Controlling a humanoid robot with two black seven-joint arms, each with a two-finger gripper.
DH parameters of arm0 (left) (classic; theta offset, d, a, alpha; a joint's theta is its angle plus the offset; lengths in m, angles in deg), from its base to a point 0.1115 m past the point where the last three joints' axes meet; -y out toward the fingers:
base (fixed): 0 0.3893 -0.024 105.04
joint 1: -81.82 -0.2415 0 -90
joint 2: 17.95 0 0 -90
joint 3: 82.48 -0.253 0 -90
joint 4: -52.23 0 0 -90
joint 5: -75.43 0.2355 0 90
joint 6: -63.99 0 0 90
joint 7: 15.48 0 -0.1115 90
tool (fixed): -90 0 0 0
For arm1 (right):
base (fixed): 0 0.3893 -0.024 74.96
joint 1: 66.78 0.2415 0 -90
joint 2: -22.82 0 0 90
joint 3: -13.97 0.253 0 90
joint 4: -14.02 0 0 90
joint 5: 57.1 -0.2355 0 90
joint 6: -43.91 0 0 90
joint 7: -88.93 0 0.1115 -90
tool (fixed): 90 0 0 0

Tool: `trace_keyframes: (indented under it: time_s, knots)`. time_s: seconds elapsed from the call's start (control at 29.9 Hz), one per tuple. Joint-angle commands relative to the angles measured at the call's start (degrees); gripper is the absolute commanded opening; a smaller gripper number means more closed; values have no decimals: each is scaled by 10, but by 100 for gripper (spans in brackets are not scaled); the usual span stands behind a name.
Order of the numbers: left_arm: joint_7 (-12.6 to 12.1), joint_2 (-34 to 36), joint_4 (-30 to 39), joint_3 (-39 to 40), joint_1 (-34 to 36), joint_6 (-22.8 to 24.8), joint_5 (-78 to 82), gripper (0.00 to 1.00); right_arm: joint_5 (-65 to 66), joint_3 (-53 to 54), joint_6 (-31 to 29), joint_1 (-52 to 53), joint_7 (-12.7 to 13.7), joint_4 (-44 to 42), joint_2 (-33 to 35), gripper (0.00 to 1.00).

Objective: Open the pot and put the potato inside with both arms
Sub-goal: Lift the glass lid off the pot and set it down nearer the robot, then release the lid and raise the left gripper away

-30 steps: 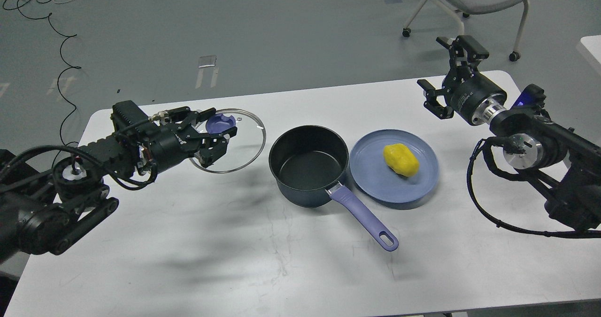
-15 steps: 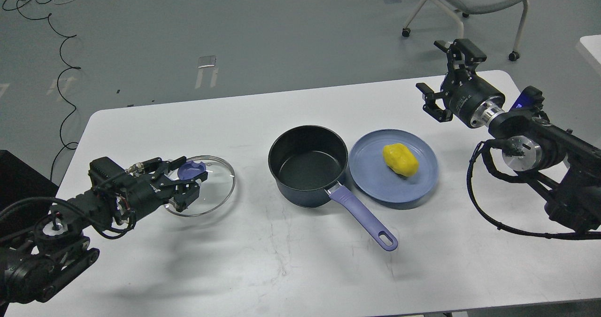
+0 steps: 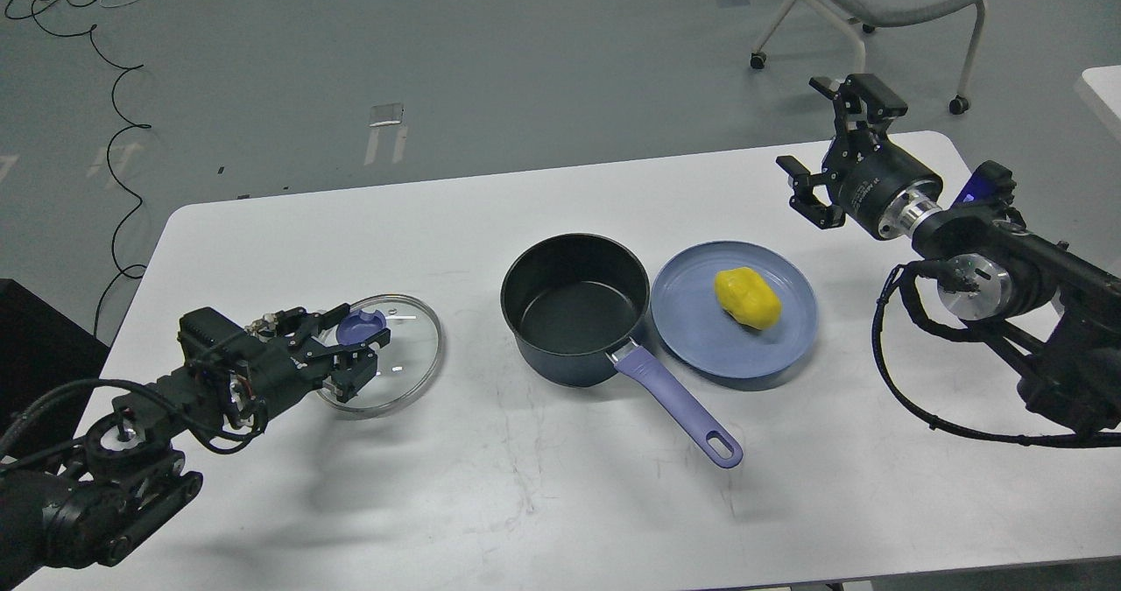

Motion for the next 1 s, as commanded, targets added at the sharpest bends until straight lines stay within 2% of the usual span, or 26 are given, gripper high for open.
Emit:
trace_keyframes:
  time_s: [0.0, 0.27, 0.5, 0.57, 0.7, 0.77, 0.9, 0.97]
  knots:
    - [1, 2, 0, 0, -1, 1, -9, 67, 0, 0, 0, 0, 1, 0, 1, 100]
    - [6, -1, 1, 0, 1, 2, -68, 94, 10, -17, -2, 7, 1, 1, 2, 100]
    - [17, 6, 8, 4, 34, 6, -174, 97, 160, -102, -3, 47, 0, 13, 39, 100]
    - [23, 8, 8, 4, 75, 7, -293, 98, 264, -161, -3, 76, 0, 25, 69, 100]
    - [29, 8, 8, 2, 133, 15, -452, 98, 377, -250, -3, 118, -8, 32, 106, 100]
    - [29, 6, 8, 4, 173, 58, -552, 98, 444, -306, -3, 145, -35, 39, 122, 100]
    - [29, 5, 3, 4, 213, 135, -678, 98, 534, -361, -3, 168, -56, 45, 132, 100]
    - [13, 5, 0, 9, 227, 170, -737, 98, 581, -383, -3, 175, -70, 44, 132, 100]
